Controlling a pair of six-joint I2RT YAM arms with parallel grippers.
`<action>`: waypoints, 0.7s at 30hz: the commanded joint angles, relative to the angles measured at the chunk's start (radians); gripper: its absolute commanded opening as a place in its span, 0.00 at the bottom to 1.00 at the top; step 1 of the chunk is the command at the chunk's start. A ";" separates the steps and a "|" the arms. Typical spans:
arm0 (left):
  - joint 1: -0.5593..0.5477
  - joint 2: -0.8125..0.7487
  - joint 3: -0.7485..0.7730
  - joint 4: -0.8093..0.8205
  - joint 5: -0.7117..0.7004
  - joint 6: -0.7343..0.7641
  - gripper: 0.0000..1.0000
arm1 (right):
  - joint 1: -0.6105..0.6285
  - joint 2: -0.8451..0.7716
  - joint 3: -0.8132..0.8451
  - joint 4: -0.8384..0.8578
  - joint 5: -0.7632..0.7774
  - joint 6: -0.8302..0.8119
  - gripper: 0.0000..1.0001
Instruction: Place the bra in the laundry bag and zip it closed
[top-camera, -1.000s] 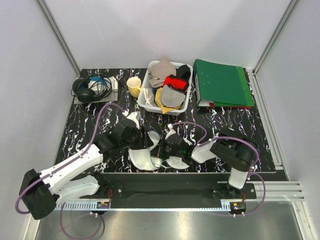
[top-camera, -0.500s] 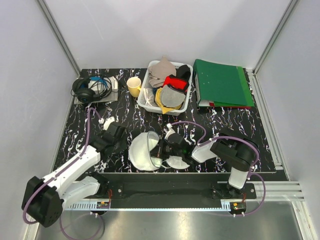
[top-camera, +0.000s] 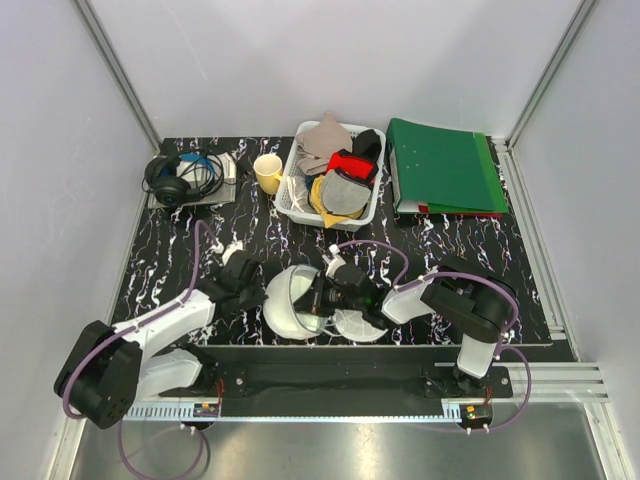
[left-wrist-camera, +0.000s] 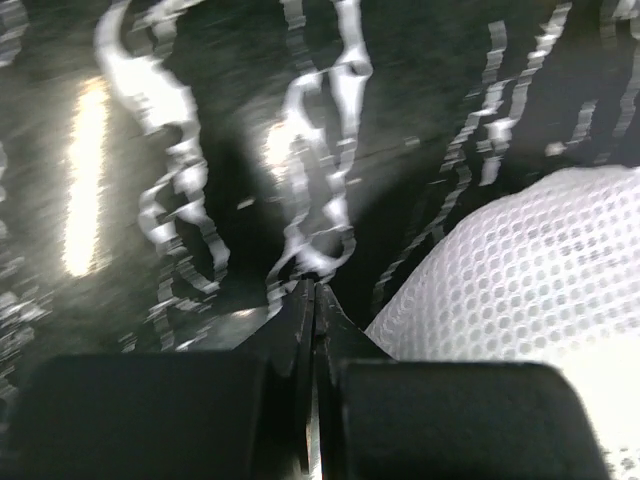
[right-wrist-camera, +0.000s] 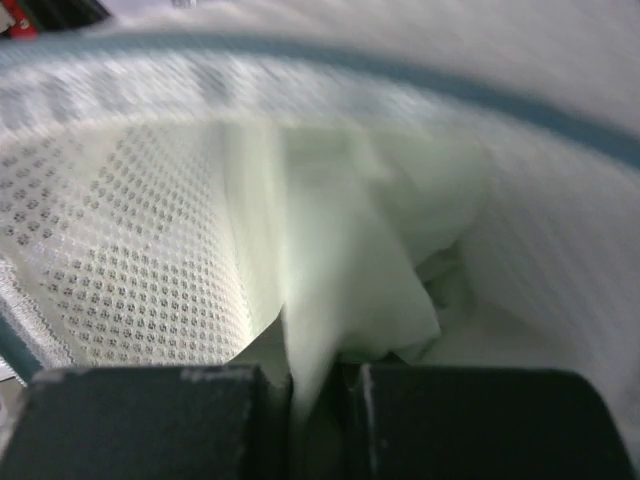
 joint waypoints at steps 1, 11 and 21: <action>-0.035 0.080 0.001 0.139 0.064 -0.013 0.00 | 0.000 0.005 0.038 0.131 -0.083 0.039 0.00; -0.130 0.152 -0.012 0.219 0.094 -0.067 0.00 | -0.008 0.109 0.101 0.081 -0.031 -0.071 0.00; -0.130 0.066 -0.026 0.132 0.046 -0.042 0.00 | -0.012 0.039 0.103 -0.195 -0.005 -0.159 0.24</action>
